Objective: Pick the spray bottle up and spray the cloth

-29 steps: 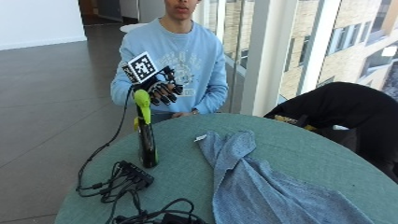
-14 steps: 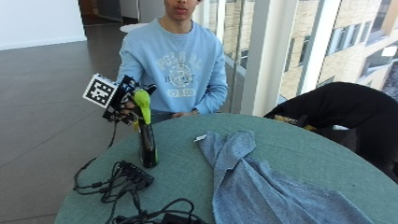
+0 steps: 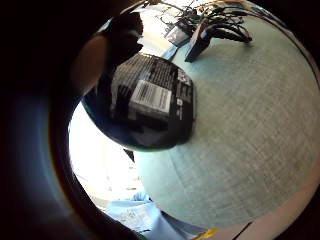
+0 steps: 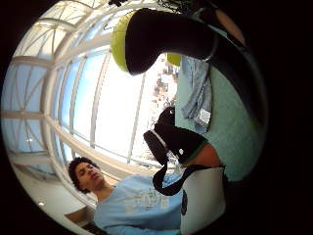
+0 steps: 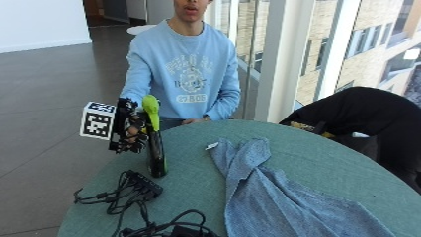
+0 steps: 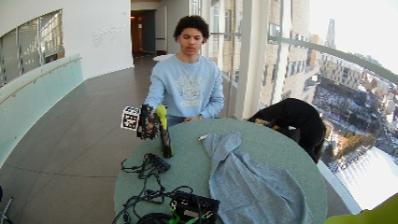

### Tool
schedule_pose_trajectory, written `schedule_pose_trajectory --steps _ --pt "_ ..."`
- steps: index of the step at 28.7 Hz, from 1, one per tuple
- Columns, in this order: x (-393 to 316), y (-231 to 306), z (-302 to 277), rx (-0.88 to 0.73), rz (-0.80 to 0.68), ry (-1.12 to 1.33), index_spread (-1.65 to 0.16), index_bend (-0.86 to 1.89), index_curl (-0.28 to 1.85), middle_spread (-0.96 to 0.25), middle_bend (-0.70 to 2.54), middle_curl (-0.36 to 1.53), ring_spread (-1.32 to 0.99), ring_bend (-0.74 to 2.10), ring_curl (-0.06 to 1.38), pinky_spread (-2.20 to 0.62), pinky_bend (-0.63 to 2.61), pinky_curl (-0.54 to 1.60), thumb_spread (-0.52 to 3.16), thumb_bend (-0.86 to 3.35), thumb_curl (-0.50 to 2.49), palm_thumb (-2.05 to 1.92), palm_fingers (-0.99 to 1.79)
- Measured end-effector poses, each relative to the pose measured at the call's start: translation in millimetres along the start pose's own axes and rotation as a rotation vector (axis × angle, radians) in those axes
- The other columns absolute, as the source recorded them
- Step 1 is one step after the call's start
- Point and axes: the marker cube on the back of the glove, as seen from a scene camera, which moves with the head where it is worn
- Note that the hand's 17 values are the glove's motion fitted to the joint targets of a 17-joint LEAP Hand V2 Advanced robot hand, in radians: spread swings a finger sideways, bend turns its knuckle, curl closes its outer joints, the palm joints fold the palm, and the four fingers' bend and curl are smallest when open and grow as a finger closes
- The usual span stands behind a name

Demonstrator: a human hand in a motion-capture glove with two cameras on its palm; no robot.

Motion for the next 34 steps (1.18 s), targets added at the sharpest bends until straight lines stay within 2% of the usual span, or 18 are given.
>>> schedule_pose_trajectory --steps 11,16,26,34 --pt "11.6 -41.8 17.2 -0.029 0.034 -0.116 -0.38 0.14 0.28 -0.08 0.33 0.40 0.00 0.29 0.31 0.23 0.18 0.29 0.99 -0.02 0.29 0.54 0.59" --pt "14.3 -47.7 24.2 -0.013 0.035 -0.082 -0.38 0.14 0.28 -0.08 0.38 0.41 -0.02 0.32 0.32 0.23 0.15 0.28 0.97 -0.02 0.29 0.56 0.66" --pt "9.1 -53.2 22.6 0.088 0.010 0.047 -0.30 0.29 0.36 -0.10 0.40 0.42 -0.08 0.38 0.35 0.18 0.13 0.24 0.97 0.07 0.38 0.82 1.01" --pt "-29.1 -66.6 33.0 -0.056 -0.003 0.124 -0.26 0.25 0.41 -0.10 0.39 0.44 -0.09 0.39 0.37 0.16 0.15 0.24 0.92 0.04 0.42 0.88 1.08"
